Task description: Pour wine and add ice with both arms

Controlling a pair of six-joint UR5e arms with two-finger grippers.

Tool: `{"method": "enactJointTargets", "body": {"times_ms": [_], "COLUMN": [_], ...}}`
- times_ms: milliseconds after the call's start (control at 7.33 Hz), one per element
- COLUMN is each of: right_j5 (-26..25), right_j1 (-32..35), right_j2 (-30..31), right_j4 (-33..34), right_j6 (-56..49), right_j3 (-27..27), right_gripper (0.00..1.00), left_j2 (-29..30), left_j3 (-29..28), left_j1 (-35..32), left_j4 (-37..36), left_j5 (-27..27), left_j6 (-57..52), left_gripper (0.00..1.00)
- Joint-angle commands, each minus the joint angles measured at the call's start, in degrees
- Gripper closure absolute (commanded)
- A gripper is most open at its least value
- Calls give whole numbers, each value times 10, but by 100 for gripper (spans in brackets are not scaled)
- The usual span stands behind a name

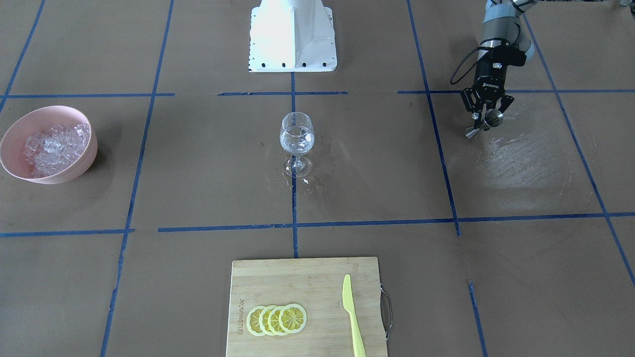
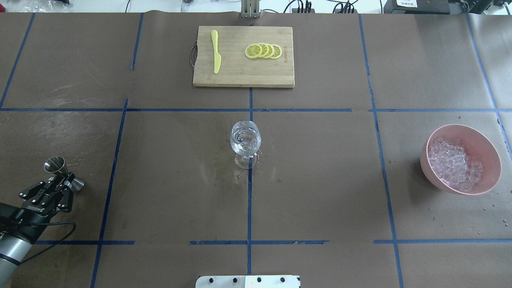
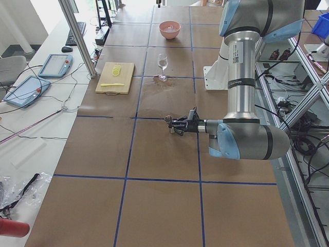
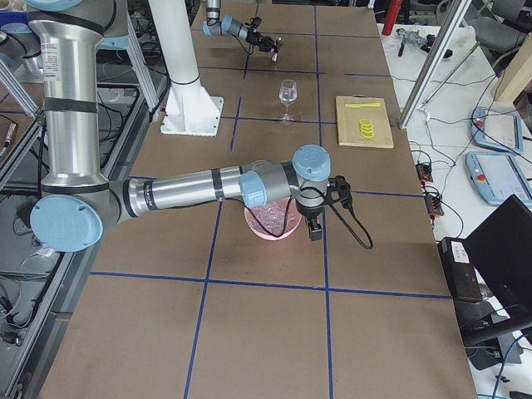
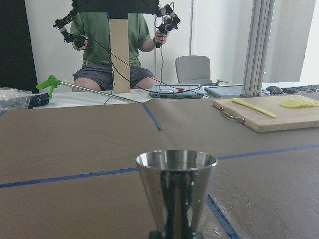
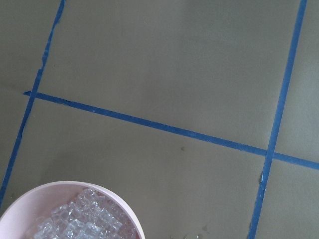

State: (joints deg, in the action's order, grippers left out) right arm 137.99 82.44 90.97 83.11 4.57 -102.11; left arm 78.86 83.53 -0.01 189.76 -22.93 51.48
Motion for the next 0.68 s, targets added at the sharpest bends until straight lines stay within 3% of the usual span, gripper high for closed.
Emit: {"method": "enactJointTargets", "body": {"times_ms": [0, 137, 273, 546], "right_j5": [0, 0, 0, 0], "right_j1": [0, 0, 0, -1], "right_j2": [0, 0, 0, 0], "right_j4": [-1, -1, 0, -1], "right_j6": [0, 0, -1, -1], "right_j3": [0, 0, 2, 2], "right_gripper": [0, 0, 0, 0], "left_j2": [4, 4, 4, 2], "left_j3": [-3, -3, -3, 3], "left_j1": [1, 1, 1, 2], "left_j4": [1, 1, 1, 7], "left_j5": [0, -1, -1, -13], "left_j6": [1, 1, 0, -3], "left_gripper": [63, 48, 39, 38]}}
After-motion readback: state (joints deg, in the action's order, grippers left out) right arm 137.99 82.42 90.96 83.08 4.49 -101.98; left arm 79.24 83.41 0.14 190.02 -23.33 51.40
